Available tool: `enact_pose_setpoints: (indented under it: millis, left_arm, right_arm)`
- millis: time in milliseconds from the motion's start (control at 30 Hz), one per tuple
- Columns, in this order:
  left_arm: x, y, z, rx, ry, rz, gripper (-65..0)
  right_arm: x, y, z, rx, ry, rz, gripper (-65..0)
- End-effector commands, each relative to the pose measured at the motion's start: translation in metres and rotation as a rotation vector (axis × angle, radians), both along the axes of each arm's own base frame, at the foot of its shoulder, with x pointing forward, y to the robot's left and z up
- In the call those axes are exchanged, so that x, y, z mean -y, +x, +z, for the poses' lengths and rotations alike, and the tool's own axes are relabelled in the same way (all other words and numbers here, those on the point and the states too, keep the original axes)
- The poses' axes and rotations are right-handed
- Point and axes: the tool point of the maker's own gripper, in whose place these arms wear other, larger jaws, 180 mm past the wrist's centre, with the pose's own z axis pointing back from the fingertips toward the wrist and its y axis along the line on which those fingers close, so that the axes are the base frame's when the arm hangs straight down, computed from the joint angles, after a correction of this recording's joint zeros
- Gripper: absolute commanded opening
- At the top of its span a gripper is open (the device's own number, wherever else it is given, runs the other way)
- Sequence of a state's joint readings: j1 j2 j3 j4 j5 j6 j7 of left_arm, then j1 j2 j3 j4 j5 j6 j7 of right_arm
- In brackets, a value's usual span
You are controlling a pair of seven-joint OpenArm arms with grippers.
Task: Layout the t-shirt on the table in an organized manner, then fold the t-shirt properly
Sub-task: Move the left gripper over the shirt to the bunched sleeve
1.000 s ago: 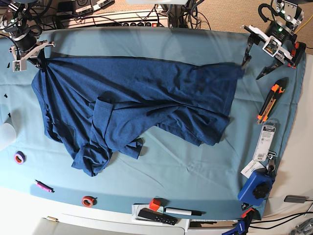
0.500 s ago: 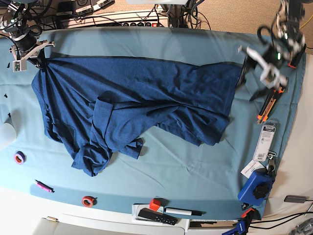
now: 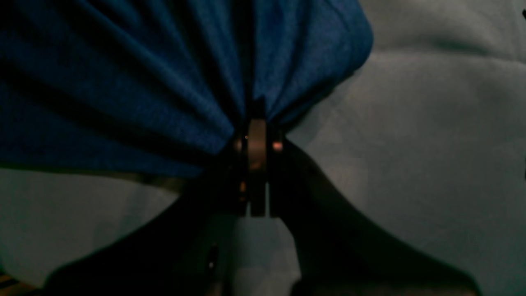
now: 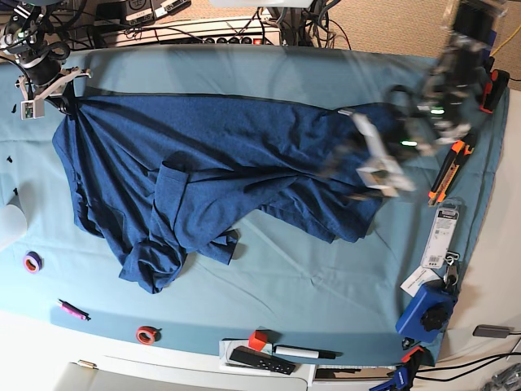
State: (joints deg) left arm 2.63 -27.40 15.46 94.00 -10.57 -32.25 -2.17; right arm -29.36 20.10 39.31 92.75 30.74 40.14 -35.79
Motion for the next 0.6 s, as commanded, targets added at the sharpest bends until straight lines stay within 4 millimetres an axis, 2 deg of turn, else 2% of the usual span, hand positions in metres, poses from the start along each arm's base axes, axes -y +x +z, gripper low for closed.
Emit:
enact_pose_setpoints:
  millis: [0,167,333,467,567]
  left_arm:
    - [0.016,0.006,0.016,0.038,-0.036,-0.02,-32.0]
    - [0.09,0.003,0.024,0.041,-0.027,-0.114,-32.0]
    - [0.148,-0.003,0.037,0.12,0.0,-0.191,-32.0]
    - [0.185,-0.007,0.024,0.101,0.023,-0.245,-32.0]
    - [0.208,0.002,0.004,0.056,0.057,-0.256,-32.0]
  right_arm:
    - [0.005,0.007,0.014,0.042,-0.02,0.008,-65.0]
    - [0.005,0.007,0.014,0.041,-0.019,0.008,-65.0]
    - [0.005,0.007,0.014,0.039,-0.02,0.008,-65.0]
    - [0.005,0.007,0.013,0.039,-0.02,0.008,-65.0]
    - [0.005,0.007,0.013,0.039,-0.02,0.008,-65.0]
